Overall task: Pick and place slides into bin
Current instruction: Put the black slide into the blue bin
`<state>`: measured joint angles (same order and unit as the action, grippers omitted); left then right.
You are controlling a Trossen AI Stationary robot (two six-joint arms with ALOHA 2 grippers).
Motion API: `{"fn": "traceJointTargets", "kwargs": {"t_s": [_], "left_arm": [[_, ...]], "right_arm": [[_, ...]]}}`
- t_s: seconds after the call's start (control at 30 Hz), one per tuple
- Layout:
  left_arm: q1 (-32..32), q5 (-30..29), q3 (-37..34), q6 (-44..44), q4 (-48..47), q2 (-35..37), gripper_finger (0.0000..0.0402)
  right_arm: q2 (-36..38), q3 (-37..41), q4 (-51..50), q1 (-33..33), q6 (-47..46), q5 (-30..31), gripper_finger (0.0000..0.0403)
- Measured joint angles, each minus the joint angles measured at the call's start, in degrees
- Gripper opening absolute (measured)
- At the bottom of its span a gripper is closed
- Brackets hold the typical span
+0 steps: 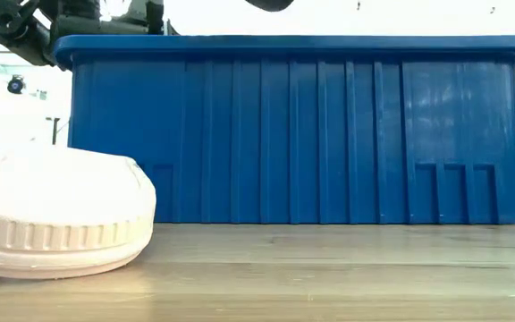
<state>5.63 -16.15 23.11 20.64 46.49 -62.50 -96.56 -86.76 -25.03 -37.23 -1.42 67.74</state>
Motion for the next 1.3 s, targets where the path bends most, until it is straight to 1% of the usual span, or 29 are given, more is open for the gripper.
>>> {"fn": "traceJointTargets", "kwargs": {"t_s": [0.2, 0.43, 0.6, 0.7, 0.87, 1.0, 1.2, 1.23, 1.3], "left_arm": [[0.0, 0.0, 0.0, 0.0, 0.0, 0.0, 0.0006], [0.0, 0.0, 0.0, 0.0, 0.0, 0.0, 0.0006], [0.0, 0.0, 0.0, 0.0, 0.0, 0.0, 0.0006], [0.0, 0.3, 0.0, 0.0, -0.3, 0.0, 0.0006], [0.0, 3.2, 0.0, 1.4, -0.4, 0.0, 0.0006], [-0.1, 4.9, 0.0, 4.1, -0.2, 0.9, 0.0006], [-0.1, 5.8, 0.0, 3.8, -0.5, 3.5, 0.0006], [-0.1, 5.8, 0.0, 2.8, -0.4, 4.1, 0.0006], [-0.1, 6.2, 0.1, -0.9, -0.3, 5.8, 0.0006]], "right_arm": [[5.2, 0.0, 0.0, 0.2, -2.8, -0.2, 0.0027], [10.6, -0.1, 0.0, 1.1, 3.3, 0.0, 0.0027], [12.3, -0.1, -0.4, 3.2, 6.0, 0.0, 0.0027], [12.8, -0.1, -2.4, 5.1, 6.1, -0.1, 0.0027], [13.8, -0.1, -6.8, 9.3, 3.7, -0.1, 0.0027], [14.5, -0.1, -7.2, 12.3, 8.8, -0.3, 0.0027], [14.9, 0.0, -7.8, 17.4, 15.0, -1.0, 0.0026], [14.9, 0.0, -7.8, 18.5, 16.3, -2.1, 0.0027], [14.9, 0.0, -7.8, 21.0, 18.5, -6.6, 0.0026]]}}
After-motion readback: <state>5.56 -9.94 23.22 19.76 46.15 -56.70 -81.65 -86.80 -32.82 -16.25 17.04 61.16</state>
